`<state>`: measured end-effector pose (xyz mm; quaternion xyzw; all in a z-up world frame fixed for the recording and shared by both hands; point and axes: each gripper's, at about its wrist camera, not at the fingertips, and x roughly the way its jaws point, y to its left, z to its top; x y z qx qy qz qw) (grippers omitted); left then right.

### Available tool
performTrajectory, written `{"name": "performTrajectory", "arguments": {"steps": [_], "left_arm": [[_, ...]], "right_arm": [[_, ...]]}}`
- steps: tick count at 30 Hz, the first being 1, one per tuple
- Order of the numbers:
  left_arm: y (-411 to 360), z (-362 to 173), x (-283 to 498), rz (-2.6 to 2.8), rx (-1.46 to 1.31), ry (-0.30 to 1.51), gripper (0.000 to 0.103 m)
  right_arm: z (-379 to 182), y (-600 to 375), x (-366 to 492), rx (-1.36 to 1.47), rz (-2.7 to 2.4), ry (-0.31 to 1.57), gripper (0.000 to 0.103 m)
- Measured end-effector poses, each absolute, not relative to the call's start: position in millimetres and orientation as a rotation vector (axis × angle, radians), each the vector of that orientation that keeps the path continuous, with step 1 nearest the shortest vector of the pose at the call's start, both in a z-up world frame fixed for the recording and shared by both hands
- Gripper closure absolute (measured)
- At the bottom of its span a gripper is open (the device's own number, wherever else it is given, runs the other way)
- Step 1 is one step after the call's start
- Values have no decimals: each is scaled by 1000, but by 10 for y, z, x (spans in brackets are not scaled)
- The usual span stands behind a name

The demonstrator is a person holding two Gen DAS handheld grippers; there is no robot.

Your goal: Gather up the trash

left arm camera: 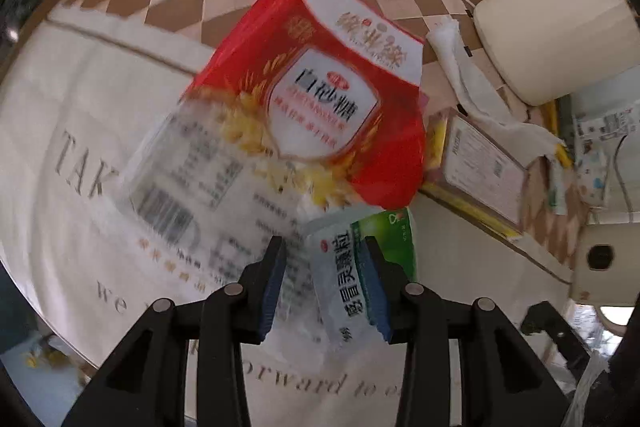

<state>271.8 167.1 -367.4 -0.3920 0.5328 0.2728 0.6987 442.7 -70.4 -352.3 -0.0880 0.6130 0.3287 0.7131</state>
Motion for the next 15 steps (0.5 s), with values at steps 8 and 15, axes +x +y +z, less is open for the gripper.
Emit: {"name": "performTrajectory", "arguments": {"steps": [8,15], "left_arm": [[1440,-3542,2901,609,-735,1189,101],[1302,-3125,2784,645,-664,1087,103]], "right_arm": [[-3605,-703,4631,-187,715,1368,77],[-3570,-603,4617,-207,734,1354,77]]}}
